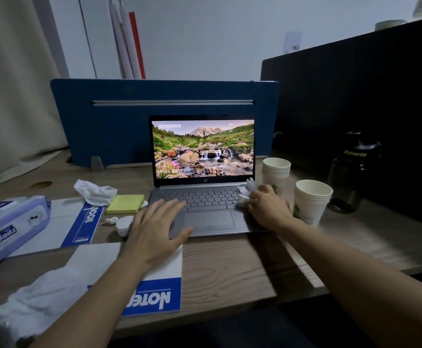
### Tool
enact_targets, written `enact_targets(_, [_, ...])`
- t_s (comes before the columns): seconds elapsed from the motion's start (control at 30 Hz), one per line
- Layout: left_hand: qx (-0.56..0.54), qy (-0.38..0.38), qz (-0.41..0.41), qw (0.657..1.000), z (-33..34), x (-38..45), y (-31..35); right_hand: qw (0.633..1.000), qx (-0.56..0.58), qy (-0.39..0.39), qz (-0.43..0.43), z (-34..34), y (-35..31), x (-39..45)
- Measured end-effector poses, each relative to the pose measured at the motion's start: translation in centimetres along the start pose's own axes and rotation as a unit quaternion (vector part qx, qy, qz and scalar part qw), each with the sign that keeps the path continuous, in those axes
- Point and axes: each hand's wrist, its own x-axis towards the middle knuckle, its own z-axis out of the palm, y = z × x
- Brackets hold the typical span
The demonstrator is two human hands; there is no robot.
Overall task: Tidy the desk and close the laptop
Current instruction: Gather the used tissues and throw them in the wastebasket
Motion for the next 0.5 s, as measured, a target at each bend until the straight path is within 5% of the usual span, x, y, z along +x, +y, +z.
enact_targets(0.27, [-0.004,0.002,-0.004,1.000,0.1,-0.2,0.0,0.998,0.017,0.053,0.007,-0.3,0.6,0.1])
enact_targets(0.5, [0.036,-0.024,0.010,0.999,-0.9,-0.5,0.6,0.991,0.057,0.073,-0.097,-0.6,-0.6,-1.4])
